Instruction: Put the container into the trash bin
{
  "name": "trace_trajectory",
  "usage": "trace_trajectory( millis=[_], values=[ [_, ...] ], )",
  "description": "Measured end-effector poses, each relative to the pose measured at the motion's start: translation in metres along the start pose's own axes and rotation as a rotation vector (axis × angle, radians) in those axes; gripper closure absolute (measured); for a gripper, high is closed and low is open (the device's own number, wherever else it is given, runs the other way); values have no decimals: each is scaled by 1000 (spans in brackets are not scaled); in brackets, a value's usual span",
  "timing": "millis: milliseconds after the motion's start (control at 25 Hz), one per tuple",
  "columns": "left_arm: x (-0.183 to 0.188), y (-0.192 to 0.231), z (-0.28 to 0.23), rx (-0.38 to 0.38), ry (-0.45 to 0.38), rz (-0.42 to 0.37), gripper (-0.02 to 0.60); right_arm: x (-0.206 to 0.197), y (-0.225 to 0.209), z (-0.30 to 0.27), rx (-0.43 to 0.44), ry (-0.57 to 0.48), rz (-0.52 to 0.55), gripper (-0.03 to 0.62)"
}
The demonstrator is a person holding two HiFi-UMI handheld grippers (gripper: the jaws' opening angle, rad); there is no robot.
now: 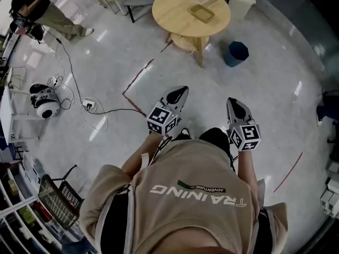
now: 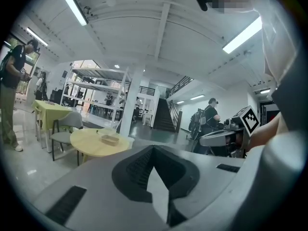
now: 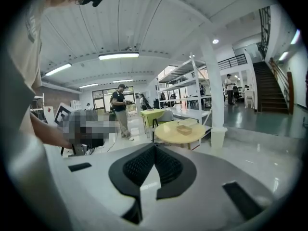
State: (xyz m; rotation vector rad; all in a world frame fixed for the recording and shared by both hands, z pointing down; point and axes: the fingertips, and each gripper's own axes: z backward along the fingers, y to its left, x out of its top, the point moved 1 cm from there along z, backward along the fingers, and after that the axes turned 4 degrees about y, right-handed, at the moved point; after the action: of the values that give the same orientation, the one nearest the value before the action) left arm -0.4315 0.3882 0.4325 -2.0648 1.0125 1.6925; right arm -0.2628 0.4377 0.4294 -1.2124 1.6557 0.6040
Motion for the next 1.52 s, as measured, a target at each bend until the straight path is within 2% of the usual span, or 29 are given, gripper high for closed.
trace_trajectory(
  millis=[160,360,560,840,960,1080,1200,1520],
  values=[
    [2,18,-7,-7,8,8,569,5,-5,-15,-18,11,-1,592],
    [4,30,-40,4,21,19,569,3,-32,-41,-9,20,-24,592],
    [19,39,-93,18,33,11,569,13,-79,-80,29,26,11,592],
    [63,48,-170,32,51,-31,569,59,-160,-122,63,-34,8,592],
    [86,47,-202,47,35,-43,569,66,-188,-129,95,-22,4,592],
    [99,46,-233,60,22,-43,569,66,-214,-139,114,2,56,592],
    [101,45,-259,69,19,-56,569,62,-238,-150,118,14,101,592],
    [97,52,-288,119,69,-42,569,66,-263,-168,173,24,87,592]
  ],
)
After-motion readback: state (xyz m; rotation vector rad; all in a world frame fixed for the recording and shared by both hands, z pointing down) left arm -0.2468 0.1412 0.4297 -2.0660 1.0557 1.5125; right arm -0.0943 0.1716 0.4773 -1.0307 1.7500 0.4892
